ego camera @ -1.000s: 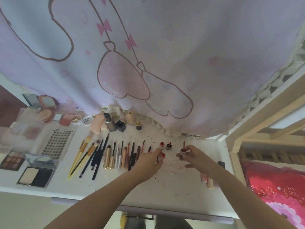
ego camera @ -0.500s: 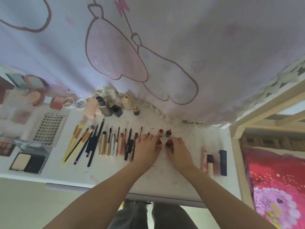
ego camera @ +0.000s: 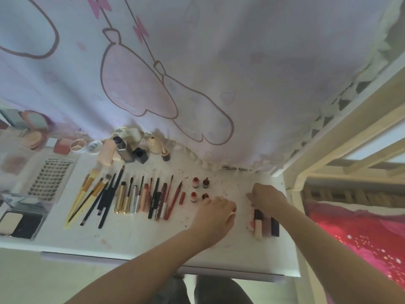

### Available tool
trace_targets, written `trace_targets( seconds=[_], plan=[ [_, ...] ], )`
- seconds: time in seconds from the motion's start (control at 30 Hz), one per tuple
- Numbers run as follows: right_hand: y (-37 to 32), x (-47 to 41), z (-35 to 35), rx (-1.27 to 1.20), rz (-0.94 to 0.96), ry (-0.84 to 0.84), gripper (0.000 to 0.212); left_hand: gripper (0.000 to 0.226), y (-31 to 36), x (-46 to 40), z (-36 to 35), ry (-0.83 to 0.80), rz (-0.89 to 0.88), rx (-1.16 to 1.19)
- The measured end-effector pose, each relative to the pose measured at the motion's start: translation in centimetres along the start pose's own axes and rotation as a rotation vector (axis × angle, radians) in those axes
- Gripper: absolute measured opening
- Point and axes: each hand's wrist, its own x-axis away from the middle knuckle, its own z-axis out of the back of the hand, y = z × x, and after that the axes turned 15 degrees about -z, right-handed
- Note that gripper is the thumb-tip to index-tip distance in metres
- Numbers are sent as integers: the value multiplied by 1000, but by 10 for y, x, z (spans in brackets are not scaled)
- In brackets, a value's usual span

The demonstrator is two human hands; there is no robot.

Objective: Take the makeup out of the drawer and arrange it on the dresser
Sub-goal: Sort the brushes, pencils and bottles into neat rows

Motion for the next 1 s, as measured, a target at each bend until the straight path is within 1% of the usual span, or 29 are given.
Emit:
trace_targets(
  seconds=[0.07, 0.13, 0.17, 0.23, 0.33, 0.4, 0.43, 0.5, 0.57, 0.6, 0.7, 0.77, 0.8, 0.9, 0.93, 1.0],
  plan=[
    [-3, -2, -4, 94, 16, 47, 37, 30, 14, -25, -21, -214, 164, 37],
    [-7, -4, -7, 123, 36, 82, 36, 37, 21, -42, -40, -313, 293, 2],
    [-10, -5, -8, 117, 48, 88, 35, 40, 22, -47, -47, -325, 329, -8],
    [-14, -6, -8, 60, 69, 82, 30, 42, 23, -52, -55, -296, 369, -15],
    [-16, -3, -3, -165, 76, 20, 27, 38, 17, -48, -52, -229, 416, 26],
    [-14, 2, 4, -310, 100, -52, 31, 32, 10, -42, -44, -169, 443, 92],
    [-12, 5, 9, -377, 111, -104, 36, 31, 8, -38, -37, -148, 445, 123],
    [-11, 17, 18, -511, 111, -266, 42, 32, 3, -26, -22, -126, 399, 159],
    [-11, 33, 22, -608, 127, -416, 41, 33, 1, -12, -9, -131, 342, 213],
    [-12, 41, 22, -652, 154, -459, 37, 33, 0, -4, -3, -143, 331, 253],
    [-18, 63, 18, -764, 234, -541, 19, 26, -5, 16, 11, -165, 331, 358],
    [-24, 77, 16, -791, 235, -577, 13, 26, -9, 30, 20, -168, 309, 330],
    [-27, 83, 16, -789, 226, -595, 17, 27, -10, 36, 24, -167, 292, 303],
    [-35, 99, 13, -722, 207, -638, 41, 27, -9, 52, 33, -150, 227, 238],
    [-37, 102, 11, -697, 219, -634, 43, 27, -9, 57, 35, -156, 212, 232],
    [-39, 108, 7, -729, 256, -639, 36, 27, -11, 66, 38, -174, 193, 250]
  ],
)
